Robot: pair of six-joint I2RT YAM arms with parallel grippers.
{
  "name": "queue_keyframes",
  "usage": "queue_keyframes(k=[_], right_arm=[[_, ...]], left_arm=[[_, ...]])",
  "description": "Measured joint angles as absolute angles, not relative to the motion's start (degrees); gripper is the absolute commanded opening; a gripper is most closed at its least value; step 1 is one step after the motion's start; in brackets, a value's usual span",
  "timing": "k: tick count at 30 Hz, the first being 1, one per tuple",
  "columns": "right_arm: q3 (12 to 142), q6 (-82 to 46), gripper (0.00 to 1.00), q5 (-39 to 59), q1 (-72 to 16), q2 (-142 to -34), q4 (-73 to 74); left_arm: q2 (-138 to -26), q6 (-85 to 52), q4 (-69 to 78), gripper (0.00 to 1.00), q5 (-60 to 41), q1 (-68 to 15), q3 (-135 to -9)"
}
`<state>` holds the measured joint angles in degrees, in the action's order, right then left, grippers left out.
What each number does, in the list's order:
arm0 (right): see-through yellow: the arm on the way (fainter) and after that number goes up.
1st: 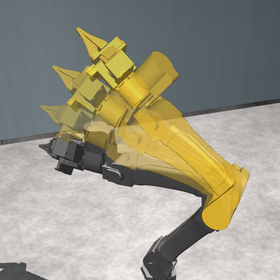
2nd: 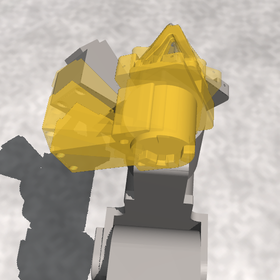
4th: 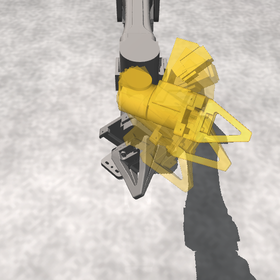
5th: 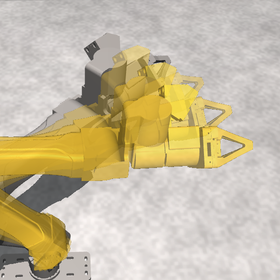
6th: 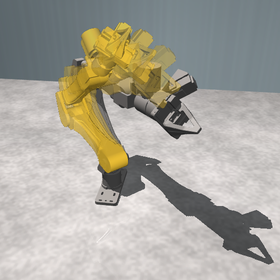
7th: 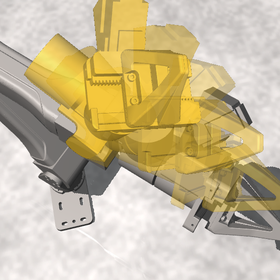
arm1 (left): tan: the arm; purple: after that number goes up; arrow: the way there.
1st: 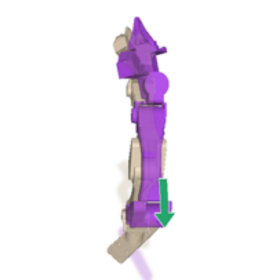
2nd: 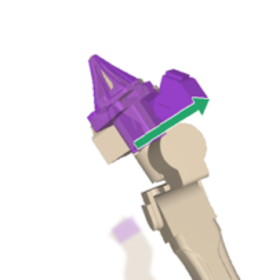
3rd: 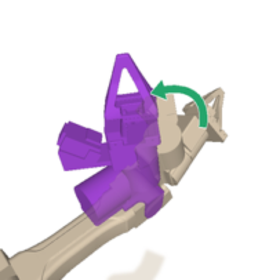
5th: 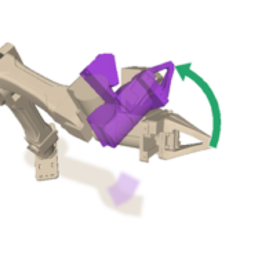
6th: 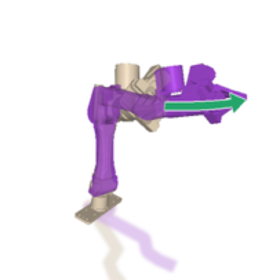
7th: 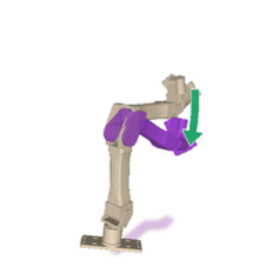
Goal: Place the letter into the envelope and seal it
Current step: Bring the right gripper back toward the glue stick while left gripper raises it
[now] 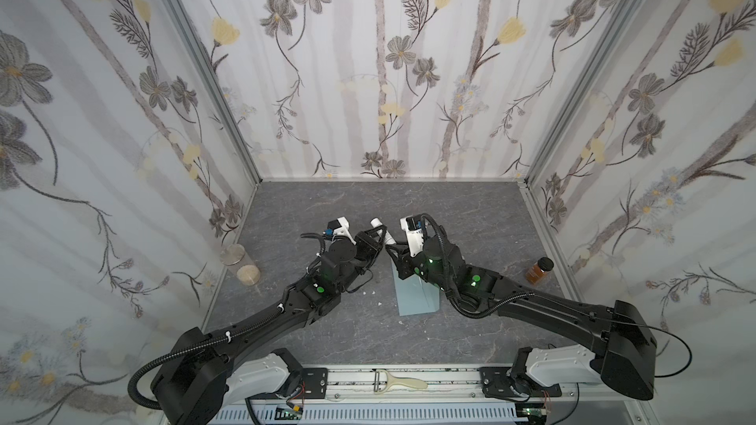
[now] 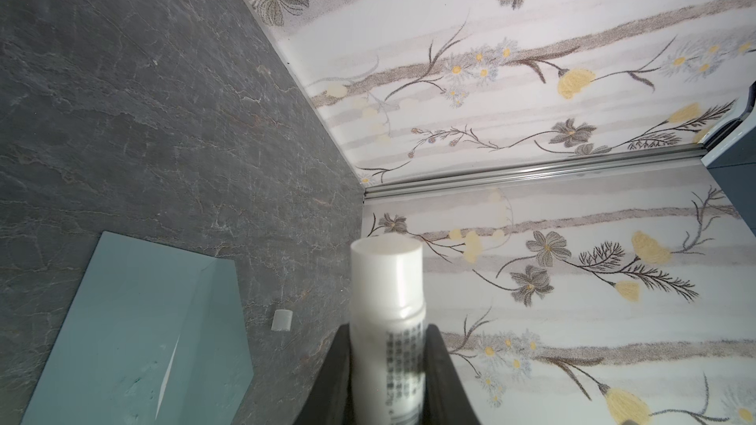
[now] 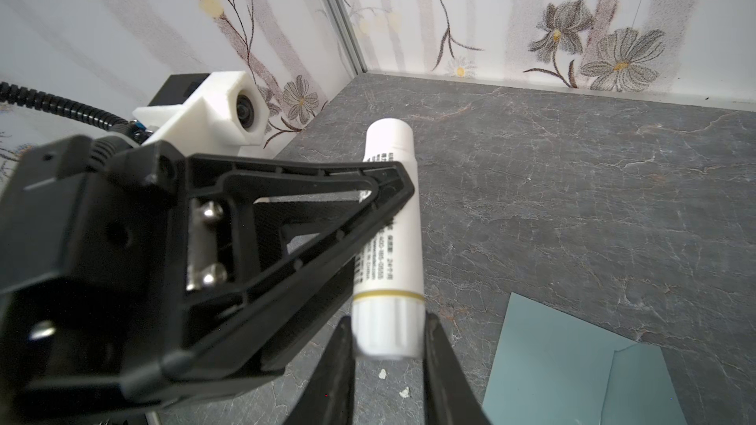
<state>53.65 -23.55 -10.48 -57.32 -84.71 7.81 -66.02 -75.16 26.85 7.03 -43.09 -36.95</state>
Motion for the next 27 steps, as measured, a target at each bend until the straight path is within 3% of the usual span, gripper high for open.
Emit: queue_keyframes(k=[11, 27], right_arm=[[53.6, -27.03, 0.19, -7.29, -56.73, -84.71, 7.44], [48.9, -35.73, 0.18, 6.66, -52.23, -82.19, 12.6]], left_arm=[[-65.25, -72.73, 29.69, 0.0, 6.2, -43.03, -34.76], [-63.35, -68.99, 32.4, 0.0, 2.9, -42.92, -32.34]])
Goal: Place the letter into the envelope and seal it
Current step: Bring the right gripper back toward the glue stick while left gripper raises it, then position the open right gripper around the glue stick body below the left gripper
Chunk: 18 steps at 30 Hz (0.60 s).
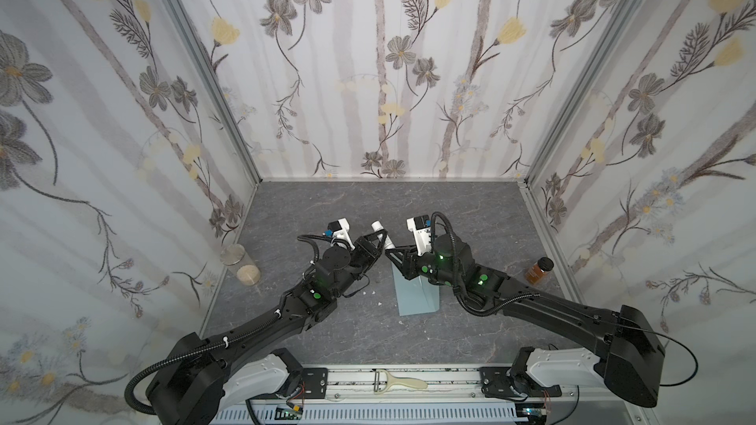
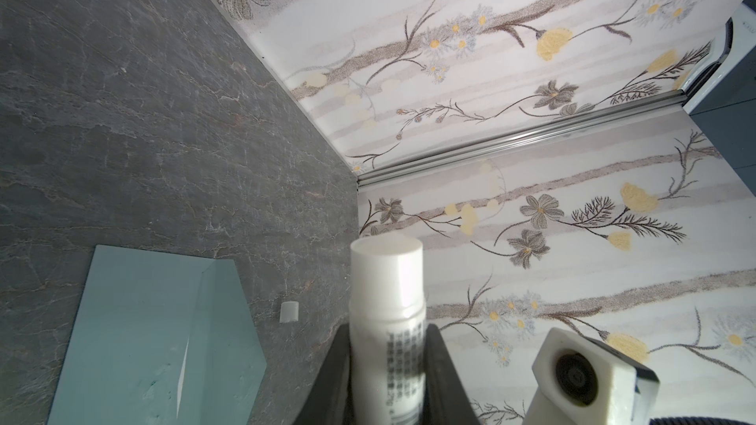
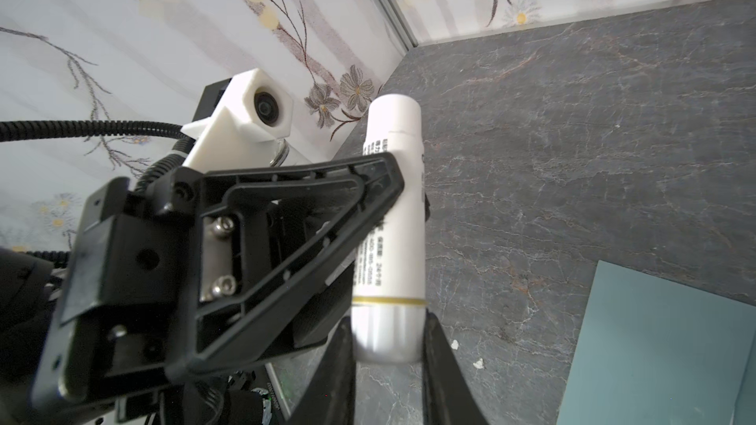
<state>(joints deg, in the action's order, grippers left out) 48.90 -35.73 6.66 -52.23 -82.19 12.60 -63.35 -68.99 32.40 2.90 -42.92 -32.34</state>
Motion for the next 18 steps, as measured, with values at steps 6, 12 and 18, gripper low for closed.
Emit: queue_keyframes(k=[6, 12, 18], right_arm=[[47.27, -39.9, 0.17, 12.29, -50.28, -81.78, 15.79], [45.6, -44.51, 0.17, 17.5, -48.71, -82.41, 19.73], [44.29, -49.34, 0.17, 22.87, -47.42, -83.42, 24.84]], left_arm=[[-63.07, -67.83, 34.15, 0.0, 1.45, -42.81, -31.73], [-62.7, -66.85, 35.44, 0.0, 0.91, -42.7, -30.72], [-61.58, -66.15, 36.82, 0.0, 0.82, -42.68, -29.58]])
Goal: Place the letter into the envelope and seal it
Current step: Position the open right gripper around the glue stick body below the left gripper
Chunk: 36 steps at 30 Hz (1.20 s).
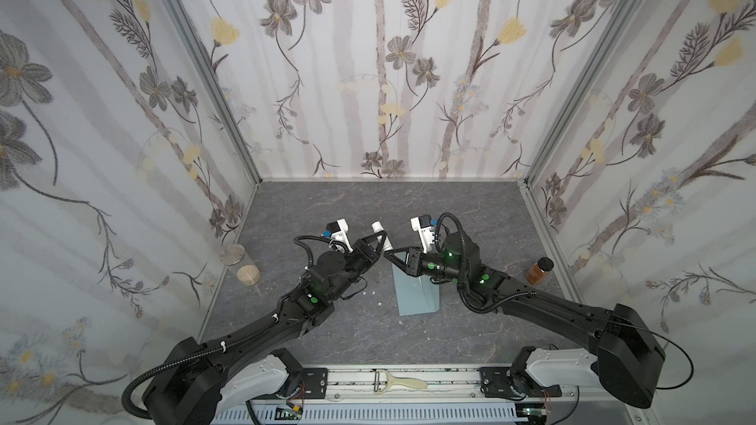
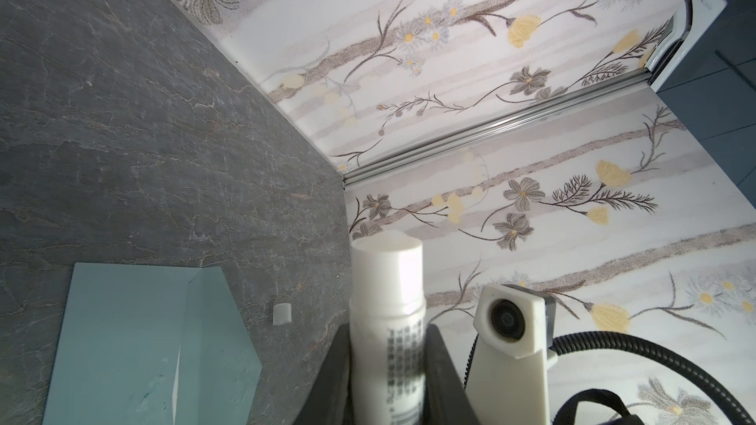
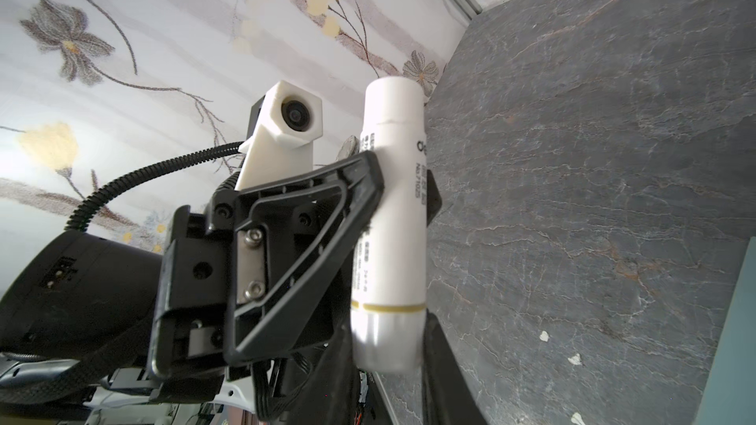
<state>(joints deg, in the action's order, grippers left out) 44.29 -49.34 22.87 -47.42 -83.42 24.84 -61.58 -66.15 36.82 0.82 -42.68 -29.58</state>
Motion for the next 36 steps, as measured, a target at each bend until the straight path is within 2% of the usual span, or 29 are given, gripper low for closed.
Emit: queue_keyframes(k=[11, 14, 17, 21, 25, 30, 36], right_arm=[[43.31, -54.63, 0.19, 30.13, -45.17, -85.17, 30.85], [43.29, -54.96, 0.36, 31.16, -45.01, -85.17, 31.46], [43.51, -52.86, 0.43, 29.78, -45.01, -84.66, 31.35], [44.82, -48.23, 0.51, 24.6, -45.58, -82.85, 28.1], [46.63, -41.45, 0.54, 16.19, -49.89, -80.77, 20.75], [48.12, -30.89, 0.56, -1.19, -57.76, -78.35, 11.29], [49.5, -21.45, 0.55, -17.56, -61.95, -78.28, 4.95]], left_arm=[[-60.23, -66.32, 37.91, 0.0, 0.69, -42.65, -28.58], [-58.94, -67.72, 38.7, 0.0, 0.97, -42.65, -27.59], [-57.25, -70.5, 38.0, 0.0, -0.03, -42.94, -26.24], [-56.25, -74.17, 35.53, 0.0, 2.92, -43.0, -26.17], [-57.47, -76.12, 30.06, 0.0, 6.31, -43.03, -30.09], [-59.7, -76.49, 22.61, 0.0, 8.36, -42.54, -36.01], [-61.01, -76.47, 16.73, 0.0, 8.51, -42.28, -38.57]])
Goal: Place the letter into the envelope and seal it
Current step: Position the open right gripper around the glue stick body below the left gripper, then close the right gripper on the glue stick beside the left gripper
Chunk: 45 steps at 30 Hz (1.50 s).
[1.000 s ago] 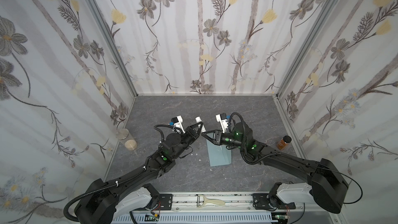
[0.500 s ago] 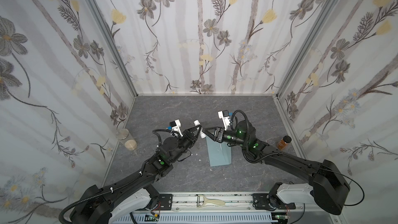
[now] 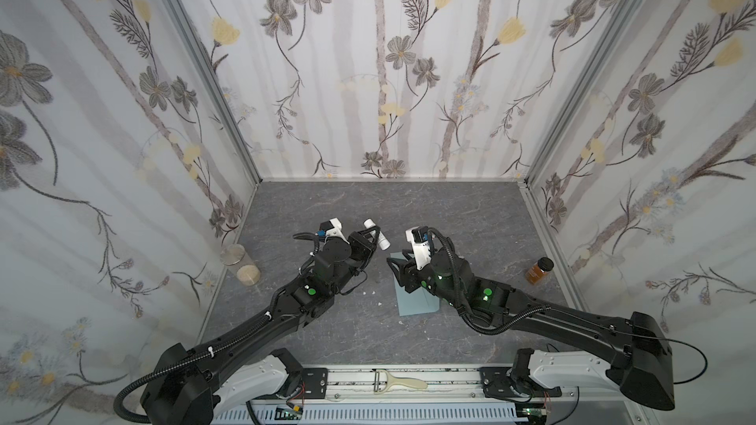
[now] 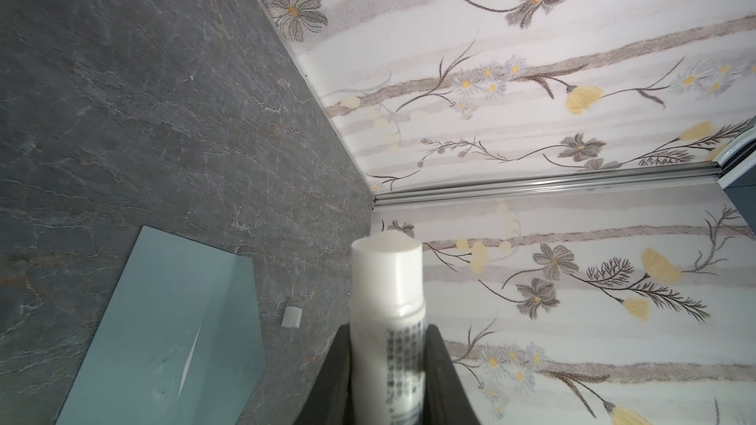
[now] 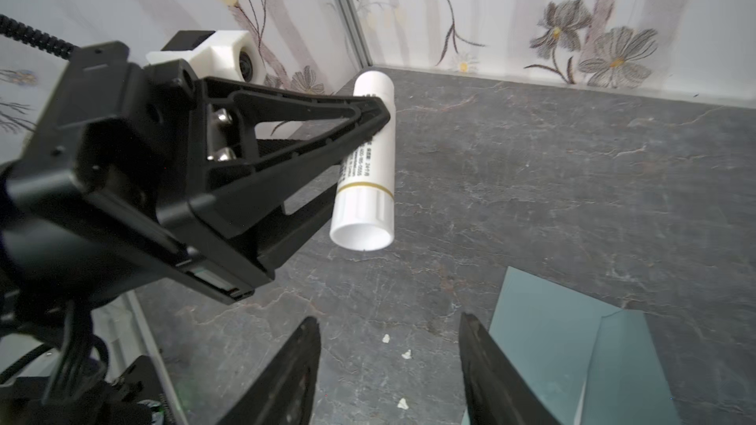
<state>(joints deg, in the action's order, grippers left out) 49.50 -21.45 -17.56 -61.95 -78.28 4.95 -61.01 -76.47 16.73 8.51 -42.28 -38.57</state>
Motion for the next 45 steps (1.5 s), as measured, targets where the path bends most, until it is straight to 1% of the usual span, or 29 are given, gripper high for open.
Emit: queue_keyframes(k=[3, 7, 11, 15, 18, 23, 30, 32, 36, 39, 41, 45], right_arm=[[51.05, -18.24, 0.53, -21.52, -62.13, -79.2, 4.01], [52.58, -14.96, 0.52, -23.77, -62.3, -80.4, 3.46], [54.28, -12.93, 0.52, -23.9, -62.41, -82.06, 3.25], [54.94, -11.79, 0.56, -23.05, -63.22, -83.05, 3.14], [55.05, -10.92, 0.55, -22.81, -63.88, -83.55, 3.01], [55.96, -9.91, 0.47, -22.85, -64.25, -84.88, 2.83], [57.43, -8.88, 0.45, -23.99, -64.27, -86.8, 2.85], [58.02, -8.45, 0.41, -24.38, -64.27, -87.35, 2.9], [58.94, -7.38, 0.26, -25.8, -64.16, -88.27, 2.9], [59.48, -7.07, 0.22, -26.13, -64.16, -88.68, 2.9], [59.55, -7.01, 0.2, -26.13, -64.16, -88.68, 2.87], [59.55, -7.07, 0.19, -25.5, -64.03, -88.66, 2.85]], left_arm=[[-61.36, -76.47, 15.42, 0.0, 8.14, -42.28, -38.59], [-61.91, -76.62, 14.72, 0.0, 7.31, -42.28, -38.59], [-62.3, -76.77, 14.66, 0.0, 7.25, -42.28, -38.68], [-62.41, -76.88, 14.55, 0.0, 7.27, -42.26, -38.87], [-62.57, -76.88, 14.52, 0.0, 7.29, -42.22, -39.2], [-63.02, -76.9, 14.55, 0.0, 7.27, -42.04, -40.16], [-63.29, -76.97, 14.63, 0.0, 6.11, -42.0, -40.56], [-63.29, -77.03, 14.63, 0.0, 5.8, -42.02, -40.56], [-63.16, -77.14, 14.63, 0.0, 5.76, -42.02, -40.56], [-63.0, -77.21, 14.7, 0.0, 6.0, -42.0, -40.51], [-62.98, -77.41, 14.83, 0.0, 6.15, -42.0, -40.49], [-62.96, -77.45, 15.53, 0.0, 6.17, -42.0, -40.05]])
